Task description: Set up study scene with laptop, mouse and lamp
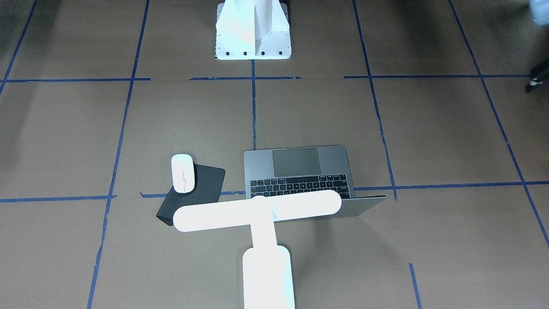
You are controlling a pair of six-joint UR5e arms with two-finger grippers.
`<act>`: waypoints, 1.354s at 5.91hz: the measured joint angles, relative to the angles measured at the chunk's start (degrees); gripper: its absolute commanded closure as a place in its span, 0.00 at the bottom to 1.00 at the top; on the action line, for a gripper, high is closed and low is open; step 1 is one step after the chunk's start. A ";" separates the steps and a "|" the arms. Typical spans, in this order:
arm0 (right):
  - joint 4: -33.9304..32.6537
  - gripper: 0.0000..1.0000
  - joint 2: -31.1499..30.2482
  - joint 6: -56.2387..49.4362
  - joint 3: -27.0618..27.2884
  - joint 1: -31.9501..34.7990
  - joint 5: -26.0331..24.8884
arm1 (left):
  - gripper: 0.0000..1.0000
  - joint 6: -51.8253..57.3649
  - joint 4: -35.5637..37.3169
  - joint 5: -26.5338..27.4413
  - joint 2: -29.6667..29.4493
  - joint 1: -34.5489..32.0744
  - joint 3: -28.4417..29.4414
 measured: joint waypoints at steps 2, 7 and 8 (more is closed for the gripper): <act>0.05 0.00 -0.23 -0.07 0.25 0.00 0.48 | 0.00 0.73 -0.28 -0.91 4.29 -2.71 2.65; 0.62 0.00 -0.32 -0.15 0.18 0.00 0.76 | 0.00 0.61 -0.91 0.35 6.88 -2.93 3.37; 0.78 0.00 -0.32 -0.17 0.14 0.00 0.76 | 0.00 0.59 -1.00 0.34 6.89 -2.87 2.85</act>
